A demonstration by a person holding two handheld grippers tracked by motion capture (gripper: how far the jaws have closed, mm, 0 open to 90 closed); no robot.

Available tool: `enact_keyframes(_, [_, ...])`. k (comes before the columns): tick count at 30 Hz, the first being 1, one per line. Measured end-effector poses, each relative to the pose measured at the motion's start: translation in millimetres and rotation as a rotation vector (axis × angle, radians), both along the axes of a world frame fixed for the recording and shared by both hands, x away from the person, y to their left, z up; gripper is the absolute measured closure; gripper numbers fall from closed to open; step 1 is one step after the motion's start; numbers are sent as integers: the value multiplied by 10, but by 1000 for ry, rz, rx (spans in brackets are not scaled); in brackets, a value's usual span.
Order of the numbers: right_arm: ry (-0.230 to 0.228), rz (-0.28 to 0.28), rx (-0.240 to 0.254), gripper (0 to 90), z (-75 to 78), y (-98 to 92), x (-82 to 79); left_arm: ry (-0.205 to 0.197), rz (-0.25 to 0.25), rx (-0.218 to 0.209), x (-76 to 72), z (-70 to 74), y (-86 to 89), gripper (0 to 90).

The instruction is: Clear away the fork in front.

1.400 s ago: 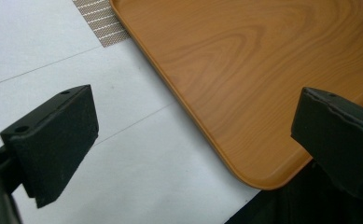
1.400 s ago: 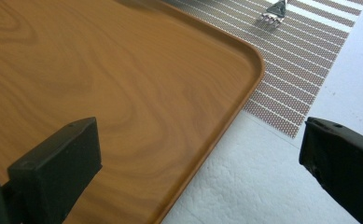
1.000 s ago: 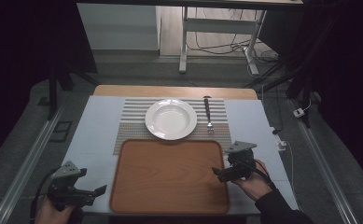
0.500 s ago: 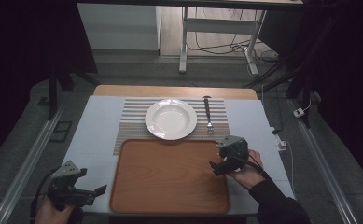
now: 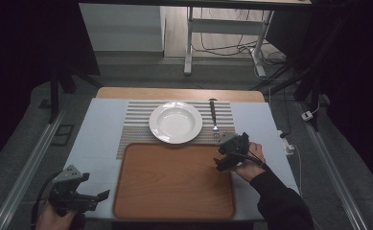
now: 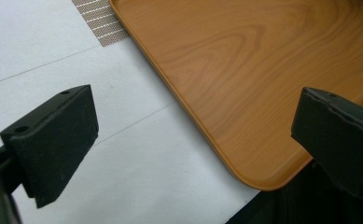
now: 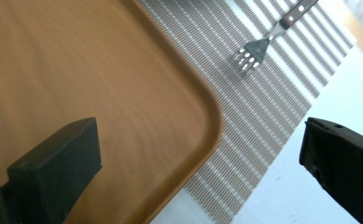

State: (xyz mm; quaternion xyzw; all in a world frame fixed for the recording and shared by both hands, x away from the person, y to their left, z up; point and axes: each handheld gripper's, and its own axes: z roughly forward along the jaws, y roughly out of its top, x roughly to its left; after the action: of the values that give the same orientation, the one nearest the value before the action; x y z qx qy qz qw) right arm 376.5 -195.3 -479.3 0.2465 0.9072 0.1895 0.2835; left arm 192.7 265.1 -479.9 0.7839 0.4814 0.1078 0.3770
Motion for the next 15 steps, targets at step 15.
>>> enact_keyframes(15, [-89,26,-180,0,-12,143,342,3,-2,-2,3,-1,2,8])
